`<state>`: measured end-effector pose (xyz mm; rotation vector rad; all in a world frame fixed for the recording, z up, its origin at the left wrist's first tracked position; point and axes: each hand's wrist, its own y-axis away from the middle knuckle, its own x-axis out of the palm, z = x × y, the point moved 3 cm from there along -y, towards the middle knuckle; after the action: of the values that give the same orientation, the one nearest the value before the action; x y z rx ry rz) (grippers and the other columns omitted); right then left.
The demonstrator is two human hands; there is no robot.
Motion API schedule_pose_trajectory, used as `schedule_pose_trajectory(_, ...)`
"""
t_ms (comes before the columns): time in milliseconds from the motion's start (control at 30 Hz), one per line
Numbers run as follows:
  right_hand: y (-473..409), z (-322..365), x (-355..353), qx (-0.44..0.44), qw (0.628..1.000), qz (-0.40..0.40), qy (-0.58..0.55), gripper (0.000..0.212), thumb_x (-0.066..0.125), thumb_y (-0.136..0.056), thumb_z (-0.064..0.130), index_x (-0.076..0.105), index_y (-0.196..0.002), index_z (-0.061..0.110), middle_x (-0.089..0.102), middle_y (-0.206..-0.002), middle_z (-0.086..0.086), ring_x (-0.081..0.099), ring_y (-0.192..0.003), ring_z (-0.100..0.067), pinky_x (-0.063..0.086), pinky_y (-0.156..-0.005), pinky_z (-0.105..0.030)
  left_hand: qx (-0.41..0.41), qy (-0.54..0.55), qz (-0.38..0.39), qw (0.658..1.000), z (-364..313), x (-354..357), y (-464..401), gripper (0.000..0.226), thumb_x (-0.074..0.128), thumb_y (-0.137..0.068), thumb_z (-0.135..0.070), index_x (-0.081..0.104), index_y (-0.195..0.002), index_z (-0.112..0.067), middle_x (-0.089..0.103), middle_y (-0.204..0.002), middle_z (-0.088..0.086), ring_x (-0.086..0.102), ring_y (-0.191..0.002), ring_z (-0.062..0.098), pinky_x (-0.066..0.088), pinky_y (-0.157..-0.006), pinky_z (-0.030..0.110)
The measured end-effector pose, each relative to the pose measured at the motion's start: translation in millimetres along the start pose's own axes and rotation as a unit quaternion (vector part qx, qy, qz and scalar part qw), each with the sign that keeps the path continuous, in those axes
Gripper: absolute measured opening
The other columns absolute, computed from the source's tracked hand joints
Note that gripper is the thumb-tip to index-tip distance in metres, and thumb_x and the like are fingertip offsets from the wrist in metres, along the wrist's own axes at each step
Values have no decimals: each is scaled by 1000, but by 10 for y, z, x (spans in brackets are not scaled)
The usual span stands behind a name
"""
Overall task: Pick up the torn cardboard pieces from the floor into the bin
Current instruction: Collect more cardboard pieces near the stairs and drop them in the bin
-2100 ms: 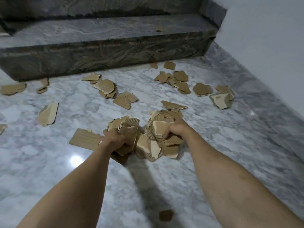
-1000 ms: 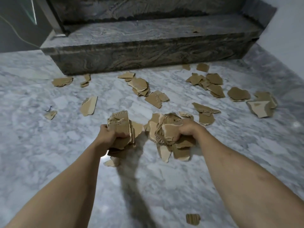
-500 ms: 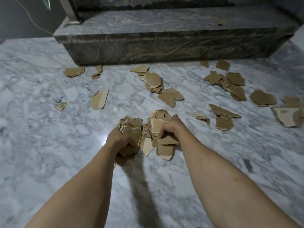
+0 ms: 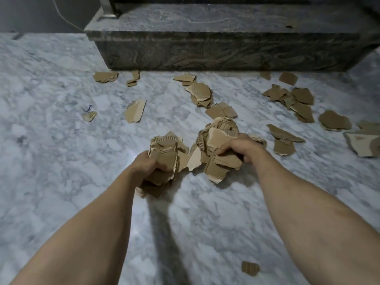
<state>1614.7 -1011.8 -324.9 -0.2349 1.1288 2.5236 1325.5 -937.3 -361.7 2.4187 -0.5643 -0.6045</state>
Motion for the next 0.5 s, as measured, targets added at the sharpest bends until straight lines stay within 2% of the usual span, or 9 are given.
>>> schedule_pose_trajectory(67,246,-124,-136,23,1000,13,-1,52,87,-56,-9,68,-104,-7,75,-93,-21,73,-83,-33,62,-75,-47,5,-34,34,999,29,133,113,39,78,-66,-21,74,-104,-11,78,-99,10,73,-92,33,63,-76,40)
schedule_pose_trajectory(133,505,-327,-233,41,999,20,23,55,90,-53,-7,69,-104,-8,75,-93,-21,74,-84,-35,61,-79,-51,7,-71,67,995,28,368,273,29,77,-75,-15,73,-103,-10,77,-99,10,72,-94,34,62,-77,41)
schedule_pose_trajectory(200,806,-571,-333,56,997,4,55,54,93,-50,-4,68,-98,-6,75,-92,-20,73,-84,-36,61,-79,-53,0,-122,114,986,12,638,421,45,87,-62,-15,72,-104,-13,76,-99,9,71,-91,33,62,-74,38)
schedule_pose_trajectory(267,1090,-853,-423,78,995,0,68,57,95,-47,0,68,-98,-4,74,-94,-20,72,-87,-36,60,-81,-54,5,-198,168,966,-25,906,534,66,92,-45,-24,71,-107,-18,75,-100,7,72,-90,31,63,-76,41)
schedule_pose_trajectory(333,1361,-1196,-486,108,992,-2,71,57,95,-47,3,67,-96,-1,74,-95,-19,71,-87,-35,61,-80,-50,31,-266,217,939,-120,1134,568,64,87,-43,-26,72,-105,-17,76,-103,9,71,-93,32,62,-82,46)
schedule_pose_trajectory(400,1645,-1578,-485,132,987,2,92,55,96,-48,8,66,-95,4,72,-92,-14,68,-85,-28,60,-73,-38,50,-307,251,916,-282,1322,606,53,84,-43,-22,75,-95,-15,76,-98,11,72,-92,33,61,-83,49)
schedule_pose_trajectory(433,1760,-1732,-472,141,985,-9,101,60,96,-46,11,67,-98,6,72,-93,-11,67,-86,-26,59,-74,-36,53,-323,268,906,-391,1394,633,51,85,-40,-21,75,-89,-15,76,-93,10,72,-88,32,62,-81,49)
schedule_pose_trajectory(500,1957,-1995,-337,144,986,13,85,75,94,-42,16,65,-112,13,71,-103,-7,67,-95,-26,59,-85,-41,61,-362,272,889,-591,1435,656,59,88,-32,-28,74,-88,-16,76,-91,8,72,-86,32,62,-81,46)
